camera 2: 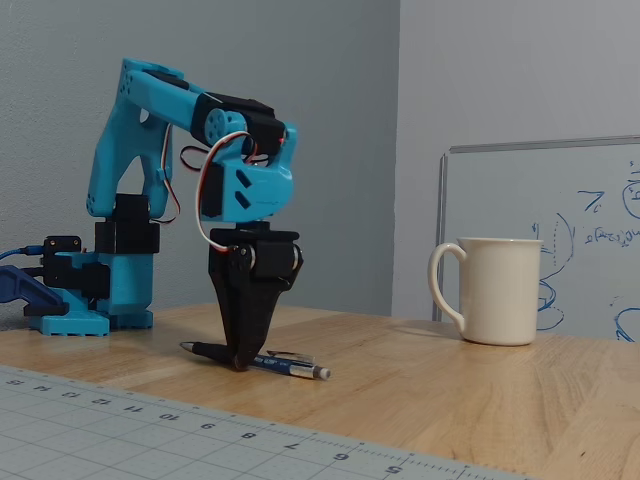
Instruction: Touch the pen.
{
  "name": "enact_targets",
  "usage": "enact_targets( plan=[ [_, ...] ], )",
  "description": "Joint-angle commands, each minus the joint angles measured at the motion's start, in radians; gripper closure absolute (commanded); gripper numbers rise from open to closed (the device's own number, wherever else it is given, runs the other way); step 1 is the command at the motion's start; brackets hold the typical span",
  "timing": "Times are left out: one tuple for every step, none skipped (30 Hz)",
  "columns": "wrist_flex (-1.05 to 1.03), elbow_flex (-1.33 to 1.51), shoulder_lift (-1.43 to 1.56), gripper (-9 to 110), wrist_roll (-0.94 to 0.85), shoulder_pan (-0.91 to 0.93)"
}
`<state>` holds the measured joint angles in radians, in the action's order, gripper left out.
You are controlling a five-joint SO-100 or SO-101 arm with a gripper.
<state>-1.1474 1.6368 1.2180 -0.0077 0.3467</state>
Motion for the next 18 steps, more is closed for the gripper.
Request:
enact_targets(
  plan=[
    [0.006, -0.083, 0.072, 101, 0.009, -0.048],
    [0.006, -0.083, 0.084, 101, 0.009, -0.057],
    [0.006, -0.083, 0.095, 101, 0.009, -0.066],
    [0.006, -0.083, 0.104, 101, 0.009, -0.074],
    [0.006, -0.083, 0.110, 101, 0.009, -0.078],
    [0.006, -0.083, 0.114, 101, 0.009, -0.081],
    [0.006, -0.083, 0.114, 101, 0.009, -0.086],
    [0.006, -0.083, 0.114, 101, 0.009, -0.087],
    [0.006, -0.083, 0.117, 101, 0.009, -0.089],
    [0.006, -0.083, 0.123, 101, 0.009, -0.091],
    [0.006, -0.083, 0.126, 101, 0.009, -0.094],
    [0.006, -0.084, 0.127, 101, 0.009, -0.097],
    [0.006, -0.084, 0.127, 101, 0.009, -0.100],
    [0.006, -0.084, 0.127, 101, 0.009, -0.104],
    [0.006, -0.086, 0.127, 101, 0.009, -0.110],
    [0.006, -0.086, 0.129, 101, 0.009, -0.117],
    [0.006, -0.086, 0.135, 101, 0.011, -0.121],
    [0.006, -0.086, 0.149, 101, 0.011, -0.126]
  ],
)
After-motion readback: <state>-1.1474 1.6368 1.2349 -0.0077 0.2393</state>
